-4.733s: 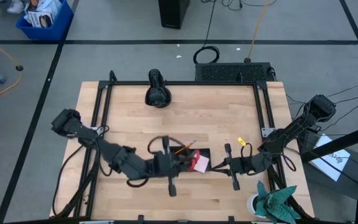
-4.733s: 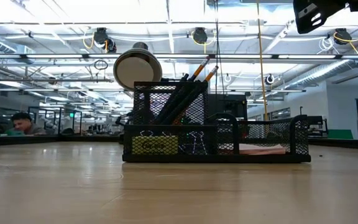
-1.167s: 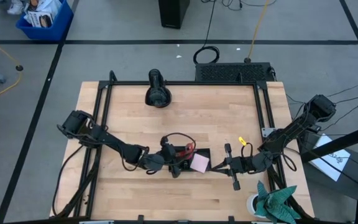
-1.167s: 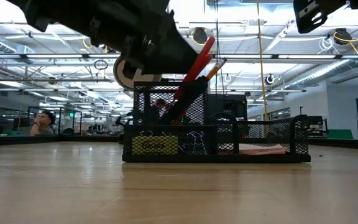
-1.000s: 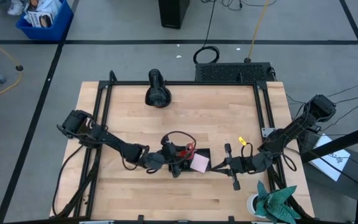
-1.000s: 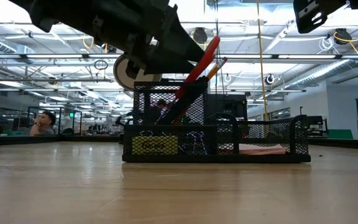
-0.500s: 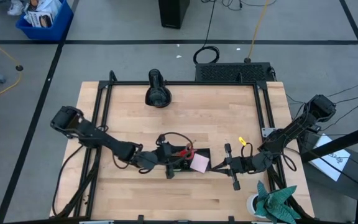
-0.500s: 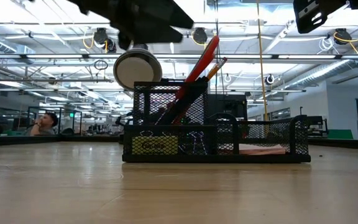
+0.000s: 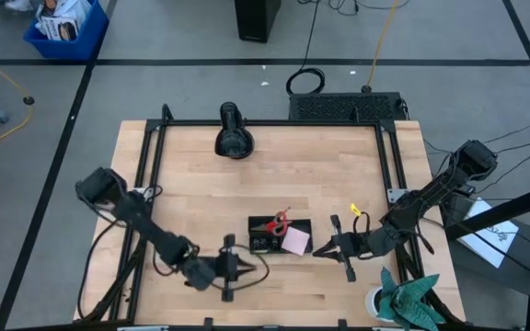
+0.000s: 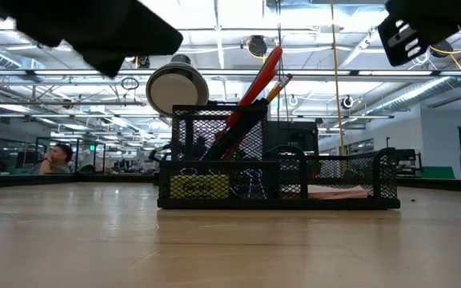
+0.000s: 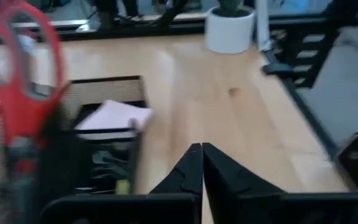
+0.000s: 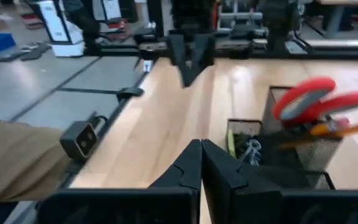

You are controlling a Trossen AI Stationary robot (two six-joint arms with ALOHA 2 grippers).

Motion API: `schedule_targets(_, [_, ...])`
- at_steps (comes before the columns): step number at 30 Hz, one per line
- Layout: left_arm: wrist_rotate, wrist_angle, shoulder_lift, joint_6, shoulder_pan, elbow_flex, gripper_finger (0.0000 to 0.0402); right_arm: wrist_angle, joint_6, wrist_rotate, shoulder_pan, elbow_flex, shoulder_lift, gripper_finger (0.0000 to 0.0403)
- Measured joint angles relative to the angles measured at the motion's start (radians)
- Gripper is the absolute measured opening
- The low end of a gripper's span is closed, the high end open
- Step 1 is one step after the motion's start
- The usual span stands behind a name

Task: Pick and place office supplies into organizer
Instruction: Return to Home Position

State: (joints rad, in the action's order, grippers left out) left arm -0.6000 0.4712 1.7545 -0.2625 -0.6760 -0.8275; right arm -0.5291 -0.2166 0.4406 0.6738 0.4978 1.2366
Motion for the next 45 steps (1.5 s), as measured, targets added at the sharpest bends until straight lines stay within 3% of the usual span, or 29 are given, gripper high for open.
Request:
schedule_targets(4, [0.000,0.220,0.140,0.013,-0.005,0.021,0.0014,0.001,-0.030,0.006,-0.016,-0.031,0.000,0.0001])
schedule_targets(8, [0.007,0.328,0.249,0.001,0.007,0.021,0.0006,-0.076,-0.036,0.057,-0.029,-0.085,0.000,0.0001])
schedule_targets(14, [0.013,0.288,0.291,-0.086,0.046,0.021,0.0008,-0.204,-0.034,0.085,-0.048,-0.155,0.000,0.0000])
schedule_targets(20, [0.005,0.280,0.290,-0.102,0.078,0.021,0.0006,-0.206,-0.034,0.084,-0.053,-0.164,0.000,0.0000])
schedule_targets(29, [0.081,0.266,0.290,-0.068,0.072,0.021,0.0006,-0.205,-0.026,0.084,-0.053,-0.164,0.000,0.0000])
schedule_targets(33, [0.081,0.251,0.234,0.015,0.032,0.021,0.0008,-0.227,0.018,0.083,-0.051,-0.164,-0.001,0.0000])
schedule_targets(36, [0.022,0.175,0.118,0.141,-0.018,0.021,0.0003,-0.287,0.100,0.084,-0.040,-0.164,-0.016,0.0000])
schedule_targets(42, [-0.151,-0.194,-0.197,0.263,-0.068,0.020,0.0003,-0.272,0.242,0.066,-0.082,-0.164,-0.115,0.0000])
schedule_targets(45, [-0.219,-0.354,-0.362,0.262,-0.047,0.020,0.0005,-0.210,0.280,-0.050,-0.167,-0.164,-0.207,0.0000])
